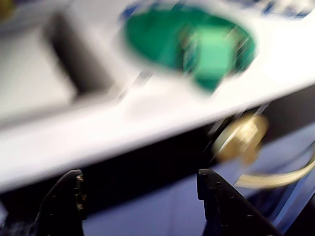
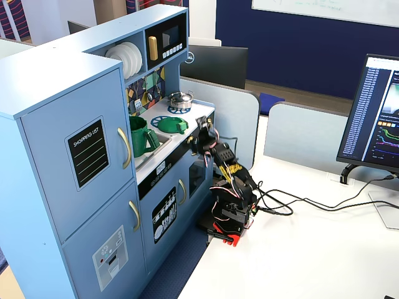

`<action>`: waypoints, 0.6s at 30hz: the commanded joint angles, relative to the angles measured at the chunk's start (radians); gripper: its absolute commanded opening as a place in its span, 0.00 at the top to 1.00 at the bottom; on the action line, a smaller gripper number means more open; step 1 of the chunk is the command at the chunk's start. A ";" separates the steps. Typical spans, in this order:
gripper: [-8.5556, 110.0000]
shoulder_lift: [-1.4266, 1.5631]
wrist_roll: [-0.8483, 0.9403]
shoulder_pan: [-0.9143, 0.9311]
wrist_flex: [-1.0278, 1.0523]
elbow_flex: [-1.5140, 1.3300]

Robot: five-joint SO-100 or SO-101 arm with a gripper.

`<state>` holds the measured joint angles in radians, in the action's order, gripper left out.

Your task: Take off the lid from the green recipient and place it on the counter

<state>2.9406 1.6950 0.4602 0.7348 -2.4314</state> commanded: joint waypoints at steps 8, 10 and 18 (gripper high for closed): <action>0.90 0.126 -0.089 -0.347 0.328 -0.238; 0.91 0.118 -0.104 -0.391 0.313 -0.308; 0.93 0.156 -0.132 -0.446 0.147 -0.565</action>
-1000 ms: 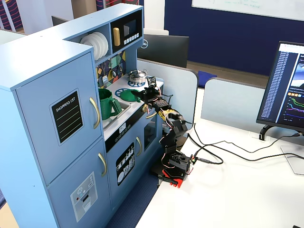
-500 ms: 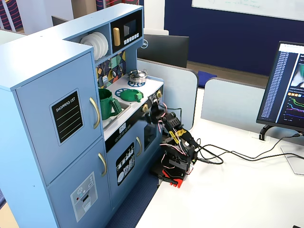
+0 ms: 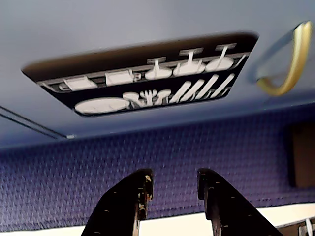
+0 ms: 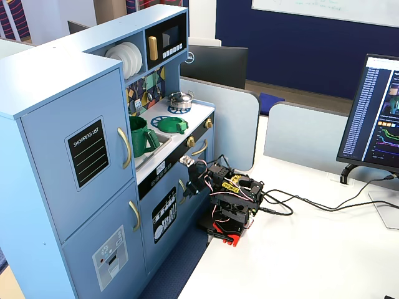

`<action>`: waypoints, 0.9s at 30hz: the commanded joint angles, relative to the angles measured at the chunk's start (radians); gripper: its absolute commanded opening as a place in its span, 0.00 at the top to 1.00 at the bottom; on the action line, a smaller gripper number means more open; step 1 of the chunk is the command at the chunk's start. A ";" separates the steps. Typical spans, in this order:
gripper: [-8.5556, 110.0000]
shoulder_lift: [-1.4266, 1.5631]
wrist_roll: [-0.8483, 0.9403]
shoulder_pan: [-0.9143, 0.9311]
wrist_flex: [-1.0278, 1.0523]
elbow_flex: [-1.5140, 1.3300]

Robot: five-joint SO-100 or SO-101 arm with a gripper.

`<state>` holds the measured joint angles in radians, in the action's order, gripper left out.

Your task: Take off the lid from the green recipient and place it on the counter

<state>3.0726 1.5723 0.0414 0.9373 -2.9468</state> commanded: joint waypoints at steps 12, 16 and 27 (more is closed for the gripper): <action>0.93 0.086 -0.137 -0.063 0.322 -0.051; 0.93 0.097 -0.236 -0.061 0.420 -0.051; 0.93 0.104 -0.276 -0.061 0.566 -0.051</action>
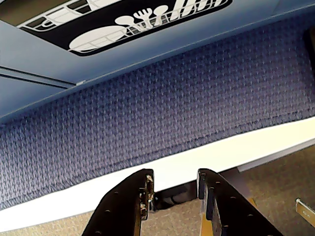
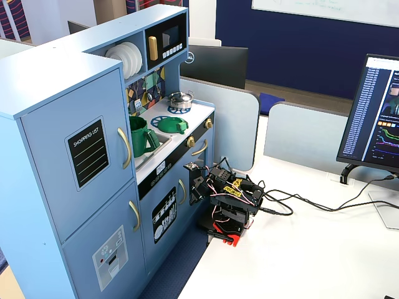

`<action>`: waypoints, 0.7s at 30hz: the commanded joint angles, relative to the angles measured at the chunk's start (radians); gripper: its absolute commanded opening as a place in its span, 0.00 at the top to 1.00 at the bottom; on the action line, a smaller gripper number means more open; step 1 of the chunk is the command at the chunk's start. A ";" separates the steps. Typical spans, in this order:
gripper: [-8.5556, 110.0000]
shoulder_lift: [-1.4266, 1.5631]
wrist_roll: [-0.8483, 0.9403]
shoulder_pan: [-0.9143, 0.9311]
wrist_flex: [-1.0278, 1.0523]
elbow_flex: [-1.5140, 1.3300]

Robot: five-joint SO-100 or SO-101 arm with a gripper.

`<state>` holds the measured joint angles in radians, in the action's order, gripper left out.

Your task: Take off the lid from the green recipient and place it on the counter

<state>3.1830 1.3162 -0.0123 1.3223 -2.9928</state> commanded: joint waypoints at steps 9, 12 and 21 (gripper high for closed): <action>0.93 -0.005 -0.005 0.018 0.183 -0.005; 0.93 -0.005 -0.005 0.018 0.183 -0.005; 0.93 -0.005 -0.005 0.018 0.183 -0.005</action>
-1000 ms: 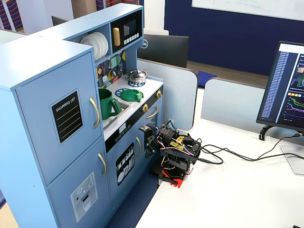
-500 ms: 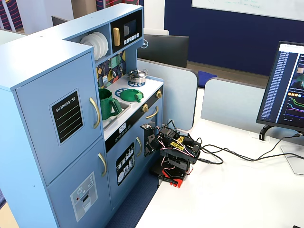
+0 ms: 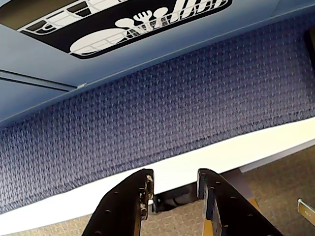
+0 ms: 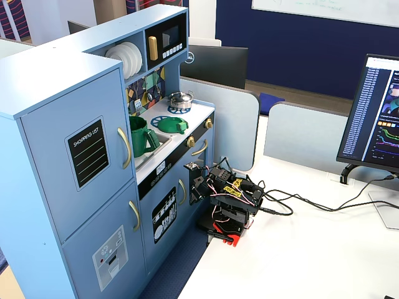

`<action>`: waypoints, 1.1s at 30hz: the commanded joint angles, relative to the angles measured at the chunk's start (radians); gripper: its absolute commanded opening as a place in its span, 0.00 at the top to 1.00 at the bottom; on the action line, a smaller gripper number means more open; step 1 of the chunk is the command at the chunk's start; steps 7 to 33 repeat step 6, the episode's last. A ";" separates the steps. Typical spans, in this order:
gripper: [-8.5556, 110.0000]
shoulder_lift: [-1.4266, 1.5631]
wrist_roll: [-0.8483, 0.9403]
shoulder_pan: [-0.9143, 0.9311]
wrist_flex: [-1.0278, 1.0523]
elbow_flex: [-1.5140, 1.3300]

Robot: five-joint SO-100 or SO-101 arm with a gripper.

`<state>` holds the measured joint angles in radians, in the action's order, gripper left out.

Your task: Take off the lid from the green recipient and place it on the counter

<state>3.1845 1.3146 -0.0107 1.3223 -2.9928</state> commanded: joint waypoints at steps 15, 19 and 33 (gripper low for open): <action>0.93 -0.006 -0.003 0.017 0.183 -0.005; 0.93 -0.006 -0.003 0.017 0.183 -0.005; 0.93 -0.006 -0.003 0.017 0.183 -0.005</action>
